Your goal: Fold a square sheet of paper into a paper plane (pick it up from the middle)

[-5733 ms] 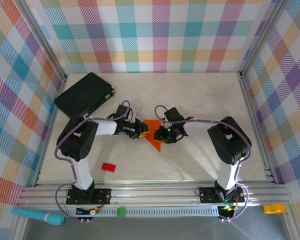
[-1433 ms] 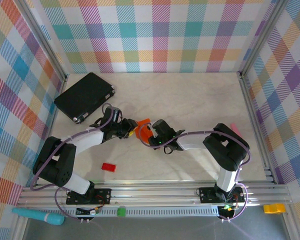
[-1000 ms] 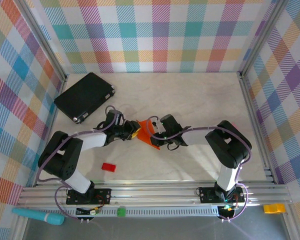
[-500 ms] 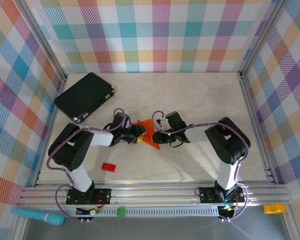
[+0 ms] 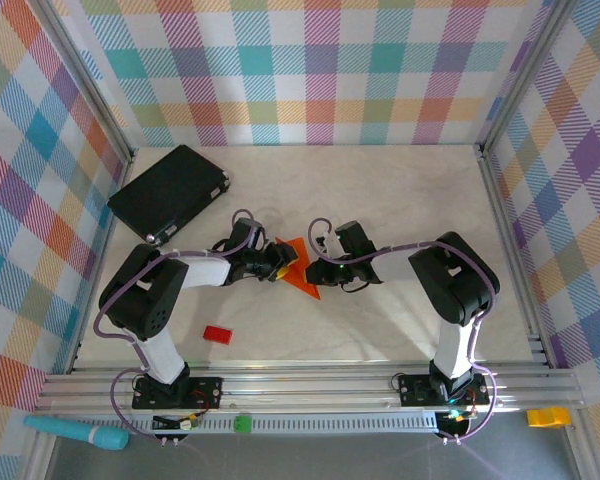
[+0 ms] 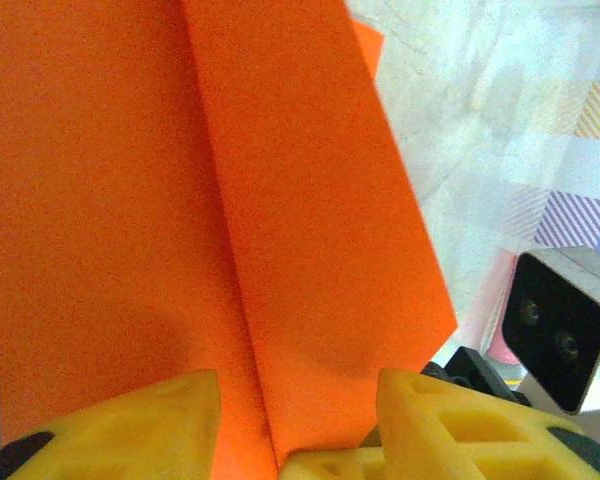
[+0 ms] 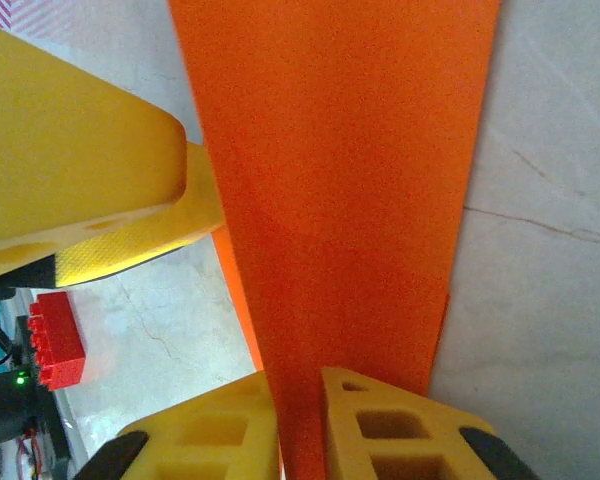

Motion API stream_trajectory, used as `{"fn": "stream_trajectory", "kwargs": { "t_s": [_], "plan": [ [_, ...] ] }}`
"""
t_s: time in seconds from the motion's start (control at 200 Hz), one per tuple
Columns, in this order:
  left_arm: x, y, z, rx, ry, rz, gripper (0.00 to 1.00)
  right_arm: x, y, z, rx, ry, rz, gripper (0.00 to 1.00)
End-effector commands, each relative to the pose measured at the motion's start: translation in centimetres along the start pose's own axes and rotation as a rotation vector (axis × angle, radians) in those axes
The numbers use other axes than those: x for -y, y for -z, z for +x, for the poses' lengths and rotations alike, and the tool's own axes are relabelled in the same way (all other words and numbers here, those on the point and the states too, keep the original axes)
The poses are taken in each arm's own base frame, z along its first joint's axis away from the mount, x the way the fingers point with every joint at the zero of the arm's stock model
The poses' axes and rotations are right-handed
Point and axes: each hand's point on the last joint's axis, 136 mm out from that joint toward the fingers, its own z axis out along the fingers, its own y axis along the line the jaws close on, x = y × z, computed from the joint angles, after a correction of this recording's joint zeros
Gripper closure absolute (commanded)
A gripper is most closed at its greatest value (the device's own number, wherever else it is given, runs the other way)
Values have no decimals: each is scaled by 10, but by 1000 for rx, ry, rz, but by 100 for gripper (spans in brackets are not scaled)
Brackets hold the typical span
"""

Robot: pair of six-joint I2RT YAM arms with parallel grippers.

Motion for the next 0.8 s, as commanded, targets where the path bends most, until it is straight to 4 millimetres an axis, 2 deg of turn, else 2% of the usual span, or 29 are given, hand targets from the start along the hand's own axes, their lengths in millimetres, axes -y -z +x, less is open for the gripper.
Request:
{"fn": "stream_trajectory", "kwargs": {
  "t_s": [0.0, 0.26, 0.44, 0.64, 0.8],
  "plan": [
    [-8, -6, 4, -22, -25, -55, 54, 9, -4, 11, -32, -41, -6, 83],
    [-24, -7, 9, -41, -49, -204, 54, 11, -5, 13, -46, -68, -19, 83],
    [-47, -7, 16, -62, -48, -346, 53, 11, -6, 14, -57, -91, -35, 82],
    [-65, -8, 20, -76, -19, -424, 53, 12, -3, 12, -76, -130, -21, 78],
    [-73, -7, 22, -85, -8, -462, 53, 10, -3, 11, -84, -138, -25, 79]
  ]
}}
